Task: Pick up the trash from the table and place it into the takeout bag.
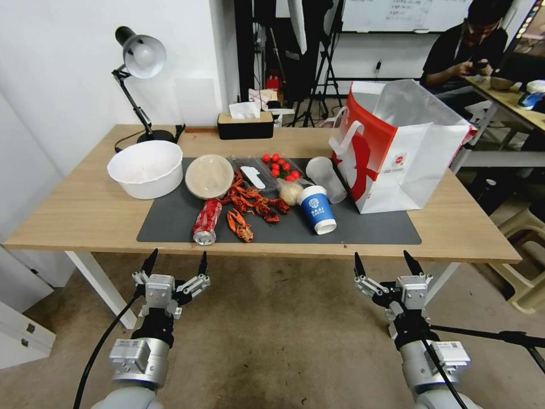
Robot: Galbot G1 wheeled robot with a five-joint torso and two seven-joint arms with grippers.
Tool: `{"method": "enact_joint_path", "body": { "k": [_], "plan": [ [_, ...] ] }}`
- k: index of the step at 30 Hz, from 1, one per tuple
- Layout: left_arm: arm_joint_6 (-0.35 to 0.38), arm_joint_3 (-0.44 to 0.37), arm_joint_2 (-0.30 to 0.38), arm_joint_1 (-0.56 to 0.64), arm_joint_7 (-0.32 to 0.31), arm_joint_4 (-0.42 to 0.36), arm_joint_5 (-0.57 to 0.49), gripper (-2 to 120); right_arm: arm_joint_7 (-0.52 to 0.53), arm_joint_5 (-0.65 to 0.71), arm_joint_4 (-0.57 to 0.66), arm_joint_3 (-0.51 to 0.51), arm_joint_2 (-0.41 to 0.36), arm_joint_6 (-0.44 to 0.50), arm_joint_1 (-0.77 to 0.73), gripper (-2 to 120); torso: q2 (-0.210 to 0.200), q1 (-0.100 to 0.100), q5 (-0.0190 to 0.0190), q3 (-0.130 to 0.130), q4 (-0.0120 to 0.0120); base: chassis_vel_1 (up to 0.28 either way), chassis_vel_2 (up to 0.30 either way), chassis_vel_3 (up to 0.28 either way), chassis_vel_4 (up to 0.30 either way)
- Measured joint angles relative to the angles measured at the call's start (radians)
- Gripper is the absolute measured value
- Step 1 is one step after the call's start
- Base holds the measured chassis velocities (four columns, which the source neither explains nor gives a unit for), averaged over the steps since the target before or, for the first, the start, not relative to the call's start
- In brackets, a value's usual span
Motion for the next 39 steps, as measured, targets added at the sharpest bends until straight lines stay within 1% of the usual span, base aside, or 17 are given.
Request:
{"method": "enact_joint_path", "body": {
  "k": [24, 25, 27, 28, 29, 30, 31, 32, 33, 34, 35, 36, 37, 39],
  "plan": [
    [0.003, 0.000, 0.001, -0.001, -0.003, -0.001, -0.004, 100, -0.006, 0.000, 0.002, 0.002, 0.001, -0.006, -0.001, 100, 0.000, 0.000, 0.0001, 0.000, 0.0001, 0.000, 0.000, 0.000, 0.000],
    [0.025, 0.003, 0.009, -0.007, -0.021, -0.011, -0.029, 100, -0.034, 0.000, 0.014, 0.016, 0.009, -0.033, -0.007, 100, 0.000, 0.000, 0.0000, 0.000, 0.0005, 0.000, 0.000, 0.000, 0.000],
    [0.088, 0.012, 0.032, -0.026, -0.075, -0.044, -0.100, 100, -0.122, 0.000, 0.052, 0.060, 0.035, -0.122, -0.027, 100, 0.000, 0.000, 0.0000, 0.000, -0.0001, 0.000, 0.000, 0.000, 0.000],
    [0.088, 0.012, 0.032, -0.026, -0.075, -0.044, -0.100, 100, -0.122, 0.000, 0.052, 0.060, 0.035, -0.122, -0.027, 100, 0.000, 0.000, 0.0000, 0.000, -0.0001, 0.000, 0.000, 0.000, 0.000],
    [0.126, 0.018, 0.046, -0.037, -0.107, -0.062, -0.143, 100, -0.167, 0.000, 0.072, 0.082, 0.048, -0.166, -0.037, 100, 0.000, 0.000, -0.0003, 0.000, -0.0003, 0.000, 0.000, 0.000, 0.000],
    [0.151, 0.021, 0.055, -0.045, -0.129, -0.075, -0.171, 100, -0.183, 0.005, 0.078, 0.092, 0.050, -0.185, -0.039, 100, 0.000, 0.000, -0.0001, 0.000, -0.0004, 0.000, 0.000, 0.000, 0.000],
    [0.186, 0.026, 0.068, -0.055, -0.159, -0.093, -0.211, 100, -0.191, 0.022, 0.079, 0.107, 0.038, -0.203, -0.040, 100, 0.000, 0.000, 0.0000, 0.000, -0.0003, 0.000, 0.000, 0.000, 0.000],
    [0.228, 0.032, 0.084, -0.067, -0.194, -0.114, -0.258, 100, -0.194, 0.046, 0.080, 0.124, 0.009, -0.214, -0.040, 100, 0.000, 0.000, 0.0002, 0.000, 0.0002, 0.000, 0.000, 0.000, 0.000],
    [0.228, 0.032, 0.084, -0.067, -0.194, -0.114, -0.258, 100, -0.194, 0.046, 0.080, 0.124, 0.009, -0.214, -0.040, 100, 0.000, 0.000, 0.0002, 0.000, 0.0002, 0.000, 0.000, 0.000, 0.000],
    [0.248, 0.035, 0.091, -0.073, -0.210, -0.123, -0.280, 100, -0.194, 0.059, 0.080, 0.133, -0.007, -0.218, -0.040, 100, 0.000, 0.000, 0.0001, 0.000, 0.0002, 0.000, 0.000, 0.000, 0.000],
    [0.297, 0.042, 0.109, -0.088, -0.252, -0.147, -0.336, 100, -0.194, 0.085, 0.080, 0.151, -0.040, -0.223, -0.040, 100, 0.000, 0.000, 0.0001, 0.000, 0.0001, 0.000, 0.000, 0.000, 0.000],
    [0.317, 0.045, 0.116, -0.094, -0.268, -0.158, -0.358, 100, -0.193, 0.100, 0.080, 0.163, -0.060, -0.225, -0.038, 100, 0.000, 0.000, 0.0004, 0.000, -0.0001, 0.000, 0.000, 0.000, 0.000],
    [0.317, 0.045, 0.116, -0.094, -0.268, -0.158, -0.358, 100, -0.193, 0.100, 0.080, 0.163, -0.060, -0.225, -0.038, 100, 0.000, 0.000, 0.0004, 0.000, -0.0001, 0.000, 0.000, 0.000, 0.000],
    [0.332, 0.047, 0.120, -0.098, -0.281, -0.164, -0.375, 100, -0.191, 0.118, 0.073, 0.177, -0.086, -0.227, -0.030, 100, 0.000, 0.000, 0.0000, 0.000, 0.0001, 0.000, 0.000, 0.000, 0.000]
  ]
}}
